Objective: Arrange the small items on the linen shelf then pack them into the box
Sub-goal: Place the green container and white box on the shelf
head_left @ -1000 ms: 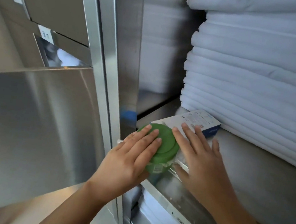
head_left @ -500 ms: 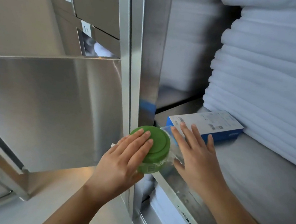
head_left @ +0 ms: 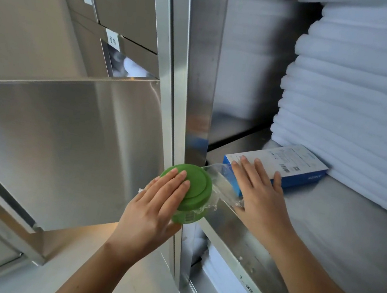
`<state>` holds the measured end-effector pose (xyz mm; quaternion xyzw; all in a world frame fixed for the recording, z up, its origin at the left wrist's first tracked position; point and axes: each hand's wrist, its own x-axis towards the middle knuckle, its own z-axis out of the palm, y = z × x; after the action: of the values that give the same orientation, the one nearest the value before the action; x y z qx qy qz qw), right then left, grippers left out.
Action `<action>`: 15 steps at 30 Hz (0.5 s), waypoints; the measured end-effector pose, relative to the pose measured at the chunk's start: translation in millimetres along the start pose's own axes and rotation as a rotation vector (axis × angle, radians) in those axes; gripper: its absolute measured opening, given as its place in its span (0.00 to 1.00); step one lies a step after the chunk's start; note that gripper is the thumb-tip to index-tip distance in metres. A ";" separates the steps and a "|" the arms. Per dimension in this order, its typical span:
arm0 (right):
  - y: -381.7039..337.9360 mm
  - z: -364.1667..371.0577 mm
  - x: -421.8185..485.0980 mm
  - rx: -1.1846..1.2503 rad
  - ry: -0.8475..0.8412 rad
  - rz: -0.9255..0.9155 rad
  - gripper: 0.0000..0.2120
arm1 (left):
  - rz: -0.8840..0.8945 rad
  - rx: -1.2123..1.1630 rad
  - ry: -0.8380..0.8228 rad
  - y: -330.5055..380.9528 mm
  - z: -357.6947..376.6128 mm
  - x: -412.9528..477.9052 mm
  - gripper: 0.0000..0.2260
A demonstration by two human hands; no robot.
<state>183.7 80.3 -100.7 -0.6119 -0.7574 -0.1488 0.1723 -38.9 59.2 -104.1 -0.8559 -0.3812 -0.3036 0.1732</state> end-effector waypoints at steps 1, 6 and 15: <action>-0.4 1.3 -0.1 -0.001 0.010 0.001 0.43 | 0.000 -0.009 -0.016 -1.5 1.2 -1.0 0.30; -3.2 4.5 -3.2 0.001 0.068 0.006 0.38 | 0.001 -0.016 -0.011 -8.0 6.3 -7.3 0.30; -9.2 2.0 -13.2 0.048 0.114 -0.001 0.34 | -0.043 -0.035 0.028 -16.2 6.5 -25.7 0.24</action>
<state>177.1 67.7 -108.5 -0.5977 -0.7501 -0.1651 0.2298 -62.1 59.2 -124.7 -0.8460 -0.3917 -0.3258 0.1571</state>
